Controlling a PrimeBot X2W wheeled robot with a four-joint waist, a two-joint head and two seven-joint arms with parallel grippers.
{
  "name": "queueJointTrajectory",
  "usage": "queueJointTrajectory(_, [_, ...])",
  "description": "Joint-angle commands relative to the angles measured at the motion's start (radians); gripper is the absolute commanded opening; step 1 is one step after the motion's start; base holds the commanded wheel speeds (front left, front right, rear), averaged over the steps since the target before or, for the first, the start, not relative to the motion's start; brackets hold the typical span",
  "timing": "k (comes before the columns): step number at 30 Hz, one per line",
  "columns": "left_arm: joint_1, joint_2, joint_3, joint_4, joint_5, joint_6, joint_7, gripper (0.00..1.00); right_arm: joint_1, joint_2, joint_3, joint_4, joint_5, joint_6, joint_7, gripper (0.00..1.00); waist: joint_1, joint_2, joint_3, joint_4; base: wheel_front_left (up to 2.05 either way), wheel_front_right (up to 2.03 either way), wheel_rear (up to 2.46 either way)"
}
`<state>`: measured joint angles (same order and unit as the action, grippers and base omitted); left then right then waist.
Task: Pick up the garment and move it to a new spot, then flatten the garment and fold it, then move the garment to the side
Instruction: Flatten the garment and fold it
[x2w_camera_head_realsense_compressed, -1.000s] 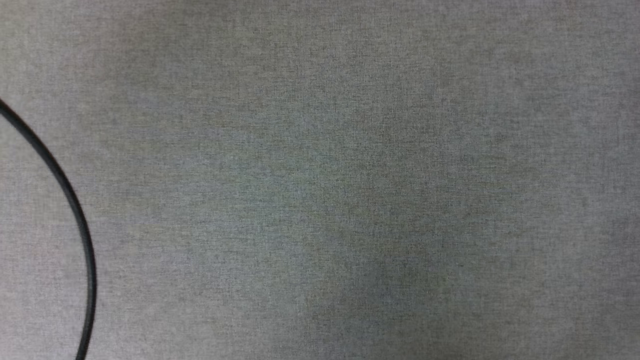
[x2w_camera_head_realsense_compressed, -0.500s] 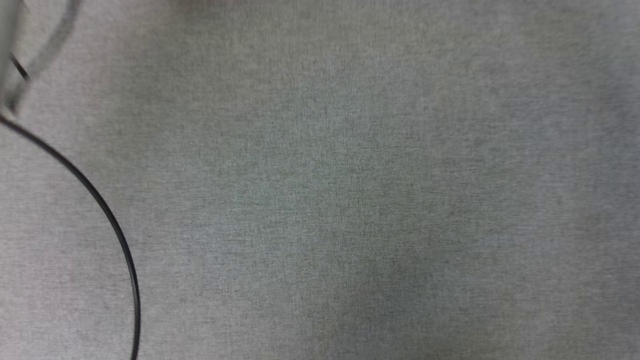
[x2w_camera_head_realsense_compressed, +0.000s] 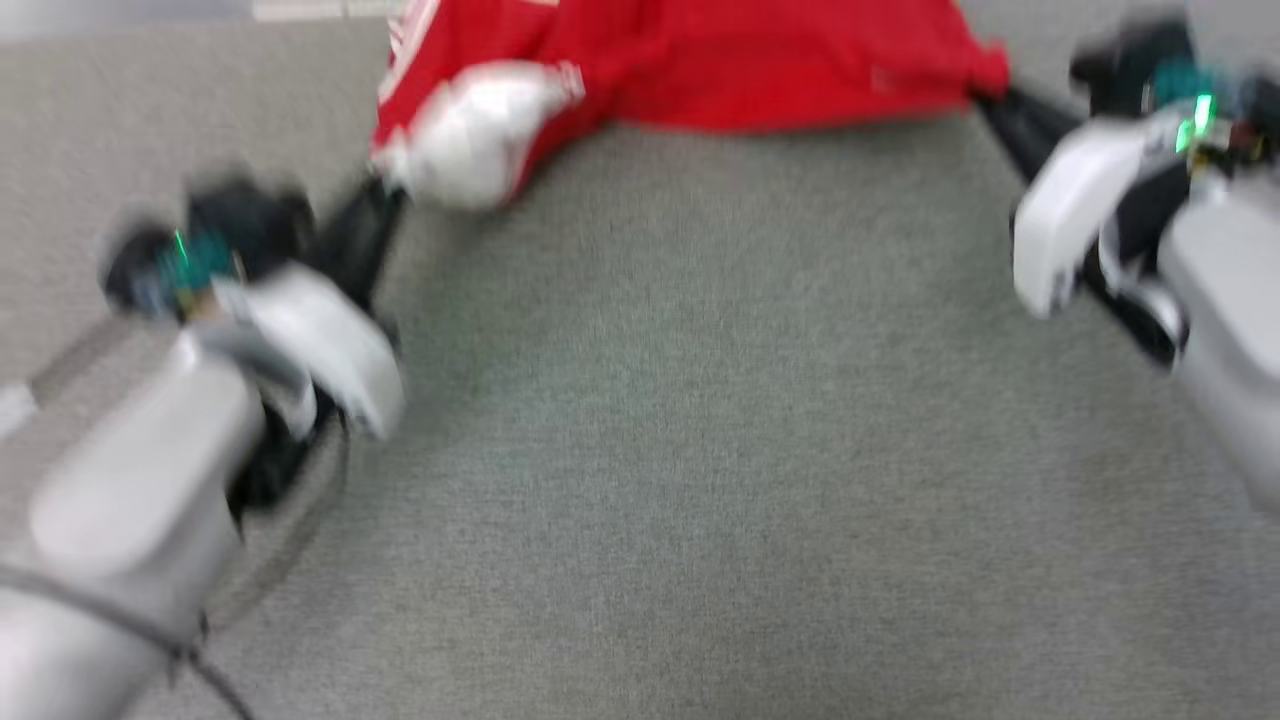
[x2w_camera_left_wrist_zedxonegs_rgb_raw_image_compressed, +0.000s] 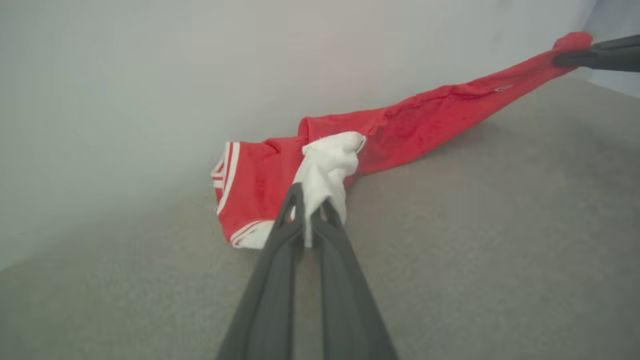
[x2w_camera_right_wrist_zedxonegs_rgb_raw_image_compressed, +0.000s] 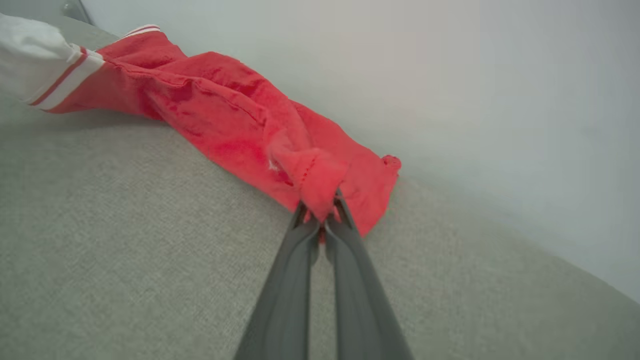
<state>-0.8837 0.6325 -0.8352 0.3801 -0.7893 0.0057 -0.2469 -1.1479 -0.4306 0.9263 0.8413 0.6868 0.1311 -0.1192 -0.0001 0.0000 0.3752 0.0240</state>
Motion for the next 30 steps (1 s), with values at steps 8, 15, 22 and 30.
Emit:
queueJointTrajectory(8, [0.387,0.079,-0.055,-0.265,-0.068,0.169,0.017,0.0,0.275,-0.118,0.069,-0.108,0.088,-0.001,-0.019,0.0,0.0001,0.0,-0.187,-0.004,0.0,0.0,0.0])
queueJointTrajectory(15, [0.637,0.146,-0.081,-0.421,-0.139,0.278,0.015,0.0,0.493,-0.206,0.093,-0.206,0.143,-0.001,-0.009,0.0,0.0001,0.0,-0.275,-0.01,0.0,0.0,0.0])
queueJointTrajectory(22, [0.833,0.171,-0.077,-0.465,-0.219,0.314,-0.004,0.0,0.674,-0.275,0.055,-0.294,0.165,-0.001,-0.008,0.0,0.0001,0.0,-0.336,-0.014,0.0,0.0,0.0])
queueJointTrajectory(30, [1.004,0.19,-0.08,-0.503,-0.291,0.318,-0.012,0.0,0.855,-0.347,-0.006,-0.421,0.165,-0.001,0.05,0.0,0.0001,0.0,-0.384,-0.02,0.0,0.0,0.0])
